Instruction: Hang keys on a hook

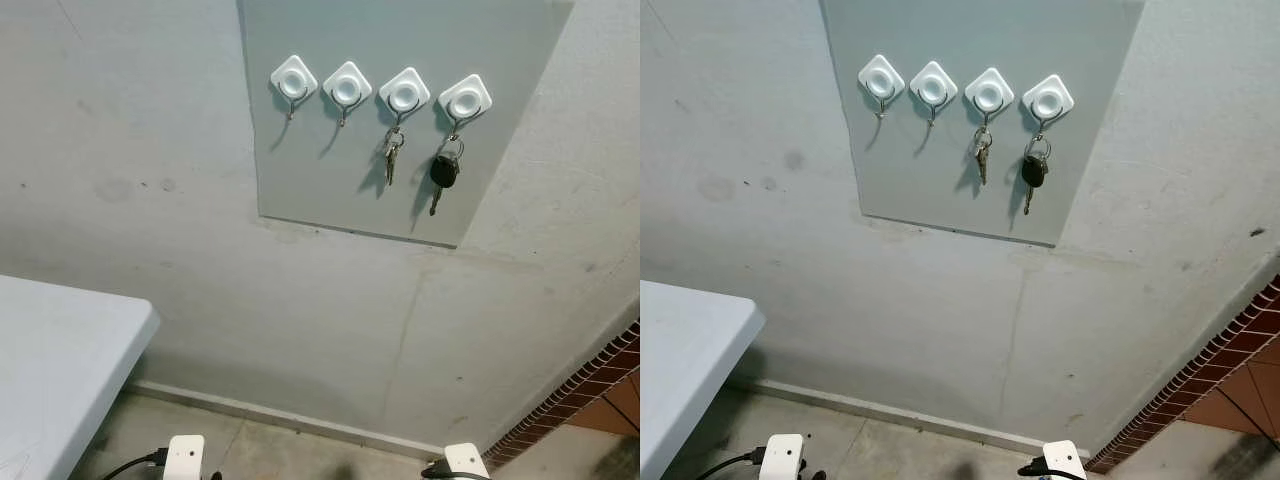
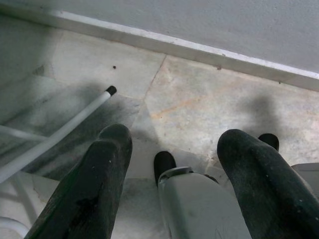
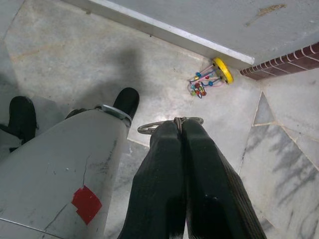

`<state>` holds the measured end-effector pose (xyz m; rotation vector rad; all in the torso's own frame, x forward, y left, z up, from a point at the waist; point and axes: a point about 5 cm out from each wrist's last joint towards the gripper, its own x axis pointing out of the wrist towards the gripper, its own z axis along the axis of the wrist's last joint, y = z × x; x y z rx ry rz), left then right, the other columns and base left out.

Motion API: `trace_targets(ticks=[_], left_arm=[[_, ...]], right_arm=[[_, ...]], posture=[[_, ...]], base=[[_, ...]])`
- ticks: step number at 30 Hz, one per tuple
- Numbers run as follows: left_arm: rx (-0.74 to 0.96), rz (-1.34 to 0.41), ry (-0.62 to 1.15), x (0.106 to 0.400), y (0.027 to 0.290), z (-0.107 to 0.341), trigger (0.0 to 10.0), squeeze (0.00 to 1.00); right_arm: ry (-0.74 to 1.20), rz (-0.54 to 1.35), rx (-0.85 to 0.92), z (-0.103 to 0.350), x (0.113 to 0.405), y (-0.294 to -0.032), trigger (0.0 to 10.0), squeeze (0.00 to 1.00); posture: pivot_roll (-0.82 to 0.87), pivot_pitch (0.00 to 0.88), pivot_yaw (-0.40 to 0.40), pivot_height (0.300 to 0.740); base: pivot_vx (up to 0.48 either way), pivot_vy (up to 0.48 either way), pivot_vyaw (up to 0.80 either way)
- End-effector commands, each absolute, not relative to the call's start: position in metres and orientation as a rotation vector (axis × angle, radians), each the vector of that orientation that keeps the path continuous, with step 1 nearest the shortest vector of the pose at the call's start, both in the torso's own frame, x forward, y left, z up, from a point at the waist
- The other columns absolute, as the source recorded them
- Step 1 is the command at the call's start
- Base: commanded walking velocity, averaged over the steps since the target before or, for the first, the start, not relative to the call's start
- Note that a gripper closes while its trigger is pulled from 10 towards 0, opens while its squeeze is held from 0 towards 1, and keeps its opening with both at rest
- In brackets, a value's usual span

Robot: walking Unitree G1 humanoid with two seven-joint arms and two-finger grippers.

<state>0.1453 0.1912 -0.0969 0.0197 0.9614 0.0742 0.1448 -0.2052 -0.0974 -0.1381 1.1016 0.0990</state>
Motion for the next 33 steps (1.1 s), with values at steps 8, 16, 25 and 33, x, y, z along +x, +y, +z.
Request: trace_targets(ticks=[8,16,25,33], left_arm=[[0.023,0.083,0.973,0.142,0.193,-0.098,10.0,0.00],[0.019,0.078,0.946,0.146,0.193,-0.096,10.0,0.00],[0.037,0.013,0.604,0.196,0.203,-0.061,10.0,0.00],[0.041,0.010,0.628,0.187,0.203,-0.066,10.0,0.00]], right_arm=[[1.111,0.090,-0.144,-0.098,0.143,-0.207,10.0,0.00],[1.103,0.094,-0.144,-0.097,0.144,-0.207,10.0,0.00],[0.817,0.204,-0.124,-0.065,0.211,-0.188,10.0,0.00],[0.827,0.226,-0.138,-0.068,0.207,-0.187,10.0,0.00]], posture=[[-0.07,0.000,-0.045,0.732],[-0.07,0.000,-0.045,0.732],[-0.06,0.000,-0.050,0.732],[-0.06,0.000,-0.054,0.732]], base=[[0.000,0.000,0.00],[0.000,0.000,0.00],[0.000,0.000,0.00],[0.000,0.000,0.00]])
